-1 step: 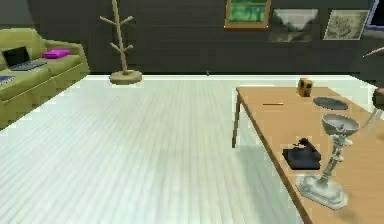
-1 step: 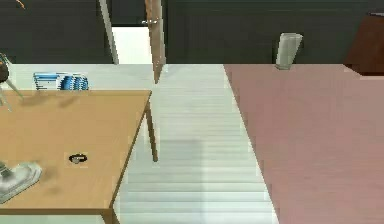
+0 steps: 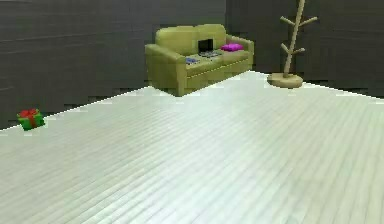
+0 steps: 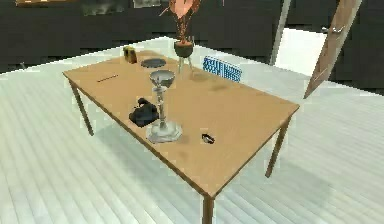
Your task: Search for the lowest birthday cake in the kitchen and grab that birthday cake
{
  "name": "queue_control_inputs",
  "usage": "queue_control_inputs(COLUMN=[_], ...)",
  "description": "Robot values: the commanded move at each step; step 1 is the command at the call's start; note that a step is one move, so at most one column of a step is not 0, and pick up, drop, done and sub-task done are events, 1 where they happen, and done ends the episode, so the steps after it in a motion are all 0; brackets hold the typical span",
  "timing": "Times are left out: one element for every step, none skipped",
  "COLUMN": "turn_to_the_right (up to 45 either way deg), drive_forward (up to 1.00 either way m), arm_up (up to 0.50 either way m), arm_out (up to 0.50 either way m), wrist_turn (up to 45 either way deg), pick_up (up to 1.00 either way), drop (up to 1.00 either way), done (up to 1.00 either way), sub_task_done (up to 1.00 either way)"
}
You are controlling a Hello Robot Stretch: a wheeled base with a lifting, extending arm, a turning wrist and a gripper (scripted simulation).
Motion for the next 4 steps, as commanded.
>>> queue_control_inputs(turn_to_the_right=[-45.0, -45.0, 0.0, -45.0], drive_forward=[0.00, 0.00, 0.10, 0.00], arm_up=[0.00, 0.00, 0.00, 0.00], arm_out=[0.00, 0.00, 0.00, 0.00], wrist_turn=[0.0, 0.0, 0.0, 0.0], pick_up=[0.00, 0.00, 0.00, 0.00], drop=[0.00, 0.00, 0.00, 0.00], done=[0.00, 0.00, 0.00, 0.00], sub_task_done=[0.00, 0.00, 0.00, 0.00])
